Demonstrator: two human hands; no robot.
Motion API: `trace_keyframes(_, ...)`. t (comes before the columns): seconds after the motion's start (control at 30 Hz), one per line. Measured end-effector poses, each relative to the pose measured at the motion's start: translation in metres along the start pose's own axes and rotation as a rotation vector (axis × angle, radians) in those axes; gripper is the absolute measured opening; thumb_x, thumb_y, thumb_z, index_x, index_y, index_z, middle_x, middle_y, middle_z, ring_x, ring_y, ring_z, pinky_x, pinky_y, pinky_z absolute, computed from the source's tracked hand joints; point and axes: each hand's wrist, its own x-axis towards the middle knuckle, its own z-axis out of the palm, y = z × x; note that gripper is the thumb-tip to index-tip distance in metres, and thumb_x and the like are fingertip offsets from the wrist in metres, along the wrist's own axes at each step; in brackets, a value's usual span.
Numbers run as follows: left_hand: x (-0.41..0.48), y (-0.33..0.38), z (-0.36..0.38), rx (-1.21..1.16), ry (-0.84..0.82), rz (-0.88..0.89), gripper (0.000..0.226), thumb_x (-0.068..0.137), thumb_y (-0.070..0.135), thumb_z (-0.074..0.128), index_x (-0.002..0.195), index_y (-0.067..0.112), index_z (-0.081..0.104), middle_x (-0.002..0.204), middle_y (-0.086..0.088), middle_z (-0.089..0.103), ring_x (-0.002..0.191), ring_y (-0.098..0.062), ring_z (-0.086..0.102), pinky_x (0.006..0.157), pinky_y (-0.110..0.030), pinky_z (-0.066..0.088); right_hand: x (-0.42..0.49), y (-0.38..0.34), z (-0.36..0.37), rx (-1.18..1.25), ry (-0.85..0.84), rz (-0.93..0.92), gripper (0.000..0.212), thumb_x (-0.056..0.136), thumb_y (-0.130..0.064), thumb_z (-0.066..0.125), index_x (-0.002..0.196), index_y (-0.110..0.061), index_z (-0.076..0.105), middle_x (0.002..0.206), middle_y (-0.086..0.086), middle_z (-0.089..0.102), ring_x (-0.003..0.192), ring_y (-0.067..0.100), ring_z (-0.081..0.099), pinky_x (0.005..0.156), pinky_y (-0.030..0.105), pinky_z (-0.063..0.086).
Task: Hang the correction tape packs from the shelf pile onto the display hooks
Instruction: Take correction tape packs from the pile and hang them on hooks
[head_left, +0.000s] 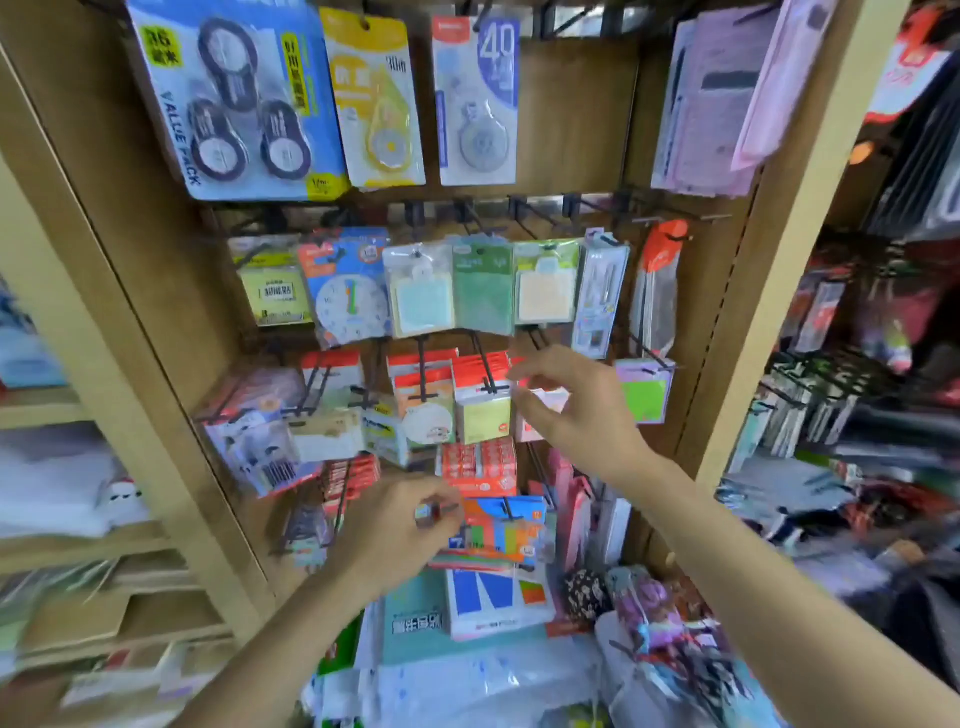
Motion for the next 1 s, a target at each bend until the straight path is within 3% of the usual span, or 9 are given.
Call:
trace_keyframes(0.13, -0.056, -0.031, 0.076, 0.049, -0.217, -0.141, 0.035, 0.081, 0.057, 0.055, 0.098, 0.034, 0.076, 0.100, 0.023, 0.073, 0.093, 0.000, 0.066, 0.083, -0.028, 0.054, -0.100, 0.027, 0.036, 0.036, -0.151, 0.202, 0.018, 0.086, -0.023, 0.063, 0.099, -0.016, 0.072, 0.093, -0.004, 0.070, 0.080, 0.013, 0.066, 0.073, 0.027, 0.052)
trace_keyframes(0.27, -0.120, -0.061, 0.134, 0.009, -0.420, -0.315, 0.028, 0.084, 0.047, 0.060, 0.100, 0.030, 0.076, 0.103, 0.017, 0.074, 0.099, -0.002, 0.066, 0.087, -0.026, 0.053, -0.198, 0.050, 0.072, -0.009, -0.288, 0.403, 0.027, 0.084, -0.033, 0.057, 0.098, -0.017, 0.073, 0.093, -0.006, 0.071, 0.078, 0.015, 0.067, 0.072, 0.029, 0.053)
trace_keyframes(0.37, -0.170, -0.084, 0.169, 0.014, -0.588, -0.437, 0.020, 0.080, 0.042, 0.055, 0.082, 0.028, 0.069, 0.092, 0.010, 0.073, 0.092, -0.009, 0.069, 0.078, -0.031, 0.055, -0.262, 0.061, 0.097, -0.011, -0.464, 0.579, 0.022, 0.083, -0.028, 0.060, 0.097, -0.018, 0.073, 0.095, -0.003, 0.073, 0.076, 0.017, 0.069, 0.071, 0.032, 0.056)
trace_keyframes(0.43, -0.204, -0.101, 0.191, 0.047, -0.655, -0.523, 0.027, 0.076, 0.044, 0.050, 0.086, 0.024, 0.066, 0.093, 0.008, 0.073, 0.091, -0.011, 0.070, 0.071, -0.029, 0.054, -0.299, 0.066, 0.114, -0.042, -0.606, 0.655, 0.023, 0.082, -0.030, 0.057, 0.096, -0.021, 0.073, 0.094, -0.003, 0.073, 0.080, 0.021, 0.070, 0.071, 0.032, 0.054)
trace_keyframes(0.57, -0.265, -0.122, 0.221, 0.014, -0.709, -0.685, 0.027, 0.077, 0.046, 0.049, 0.092, 0.032, 0.067, 0.097, 0.013, 0.073, 0.093, -0.014, 0.069, 0.072, -0.027, 0.052, -0.356, 0.073, 0.139, -0.096, -0.843, 0.864, 0.026, 0.083, -0.025, 0.066, 0.109, -0.024, 0.071, 0.101, -0.004, 0.073, 0.095, 0.016, 0.068, 0.079, 0.024, 0.047)
trace_keyframes(0.67, -0.297, -0.131, 0.233, -0.083, -0.737, -0.821, 0.017, 0.075, 0.045, 0.053, 0.078, 0.038, 0.069, 0.097, 0.015, 0.074, 0.094, -0.015, 0.069, 0.075, -0.027, 0.050, -0.393, 0.081, 0.156, -0.116, -1.010, 0.980, 0.032, 0.083, -0.026, 0.065, 0.115, -0.028, 0.068, 0.104, -0.002, 0.073, 0.099, 0.021, 0.068, 0.083, 0.028, 0.050)
trace_keyframes(0.77, -0.324, -0.148, 0.244, -0.131, -0.786, -0.919, 0.013, 0.085, 0.033, 0.060, 0.083, 0.033, 0.072, 0.101, 0.012, 0.074, 0.099, -0.017, 0.068, 0.079, -0.027, 0.048, -0.426, 0.087, 0.176, -0.144, -1.089, 1.063, 0.033, 0.083, -0.026, 0.065, 0.116, -0.026, 0.068, 0.109, 0.003, 0.073, 0.104, 0.027, 0.067, 0.087, 0.032, 0.052)
trace_keyframes(0.83, -0.343, -0.164, 0.251, -0.157, -0.792, -0.995, 0.013, 0.086, 0.035, 0.059, 0.081, 0.037, 0.071, 0.102, 0.010, 0.074, 0.100, -0.018, 0.068, 0.081, -0.027, 0.048, -0.447, 0.094, 0.191, -0.159, -1.167, 1.104, 0.038, 0.084, -0.025, 0.066, 0.122, -0.021, 0.065, 0.116, 0.007, 0.070, 0.110, 0.030, 0.064, 0.090, 0.033, 0.048)
trace_keyframes(1.0, -0.377, -0.208, 0.263, -0.200, -0.741, -1.201, 0.010, 0.088, 0.037, 0.064, 0.085, 0.034, 0.072, 0.100, 0.008, 0.076, 0.100, -0.020, 0.069, 0.080, -0.029, 0.049, -0.483, 0.117, 0.229, -0.107, -1.251, 1.289, 0.031, 0.086, -0.025, 0.066, 0.116, -0.019, 0.067, 0.103, 0.001, 0.069, 0.097, 0.021, 0.064, 0.076, 0.027, 0.048)
